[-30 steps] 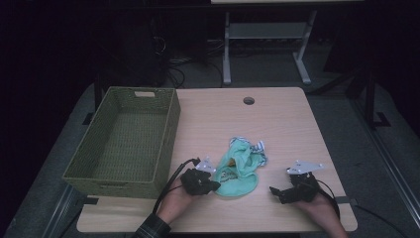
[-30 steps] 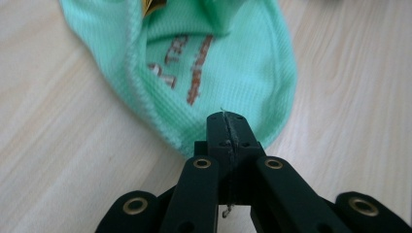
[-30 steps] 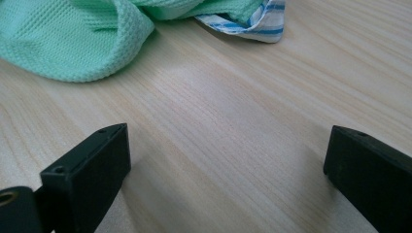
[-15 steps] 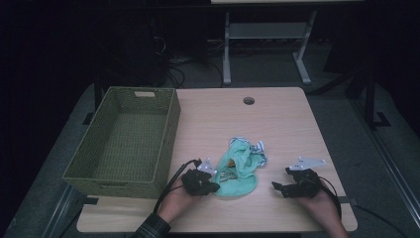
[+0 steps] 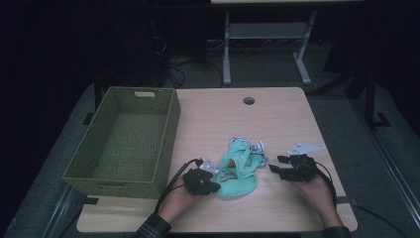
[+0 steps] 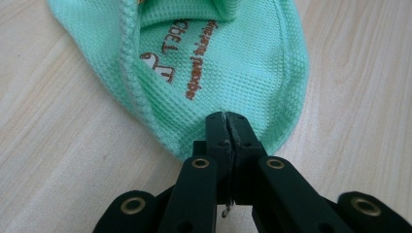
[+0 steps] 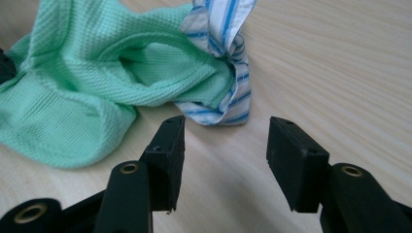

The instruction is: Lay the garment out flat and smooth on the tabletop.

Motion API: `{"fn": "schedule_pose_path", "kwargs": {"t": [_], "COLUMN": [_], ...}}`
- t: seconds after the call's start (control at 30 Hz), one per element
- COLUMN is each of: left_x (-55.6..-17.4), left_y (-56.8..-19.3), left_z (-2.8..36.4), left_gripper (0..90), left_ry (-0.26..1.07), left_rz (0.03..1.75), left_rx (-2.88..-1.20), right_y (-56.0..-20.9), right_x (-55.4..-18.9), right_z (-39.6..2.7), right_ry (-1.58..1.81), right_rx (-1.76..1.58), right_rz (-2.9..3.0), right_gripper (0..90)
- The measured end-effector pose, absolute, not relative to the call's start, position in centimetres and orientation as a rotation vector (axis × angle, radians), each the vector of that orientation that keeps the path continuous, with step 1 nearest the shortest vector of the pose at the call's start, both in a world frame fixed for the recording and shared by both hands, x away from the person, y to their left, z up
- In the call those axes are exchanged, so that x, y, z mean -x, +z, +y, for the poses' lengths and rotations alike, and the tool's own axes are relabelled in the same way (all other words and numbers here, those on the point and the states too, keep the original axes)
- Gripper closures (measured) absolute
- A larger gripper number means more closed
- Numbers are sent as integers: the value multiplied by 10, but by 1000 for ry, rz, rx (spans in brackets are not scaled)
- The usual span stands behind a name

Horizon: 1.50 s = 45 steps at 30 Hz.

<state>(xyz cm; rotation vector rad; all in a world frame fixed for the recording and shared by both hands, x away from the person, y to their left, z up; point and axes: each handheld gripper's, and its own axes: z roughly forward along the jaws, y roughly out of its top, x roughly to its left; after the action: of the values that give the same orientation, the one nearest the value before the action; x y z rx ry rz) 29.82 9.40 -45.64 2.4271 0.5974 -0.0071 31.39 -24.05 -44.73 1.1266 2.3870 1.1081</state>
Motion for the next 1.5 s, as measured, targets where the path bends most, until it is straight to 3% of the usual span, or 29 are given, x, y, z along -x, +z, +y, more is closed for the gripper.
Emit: {"fn": "schedule_pose_path", "kwargs": {"t": [0.67, 1.13, 1.5], "left_x": [-299, -299, -300], "left_y": [-455, -455, -454], "left_z": [93, 92, 92], "left_gripper": [895, 895, 895], "left_ry": [1, -1, -4], "left_rz": [591, 592, 590], "left_rx": [-2451, -2453, -2463], "right_y": [-449, -466, -469], "right_x": [-371, -369, -365], "right_z": [-237, -217, -210], "right_ry": [1177, 1152, 1106], "right_rx": [-1215, -1180, -1125], "right_rz": [2389, 2503, 2529], "right_gripper": [552, 593, 829]}}
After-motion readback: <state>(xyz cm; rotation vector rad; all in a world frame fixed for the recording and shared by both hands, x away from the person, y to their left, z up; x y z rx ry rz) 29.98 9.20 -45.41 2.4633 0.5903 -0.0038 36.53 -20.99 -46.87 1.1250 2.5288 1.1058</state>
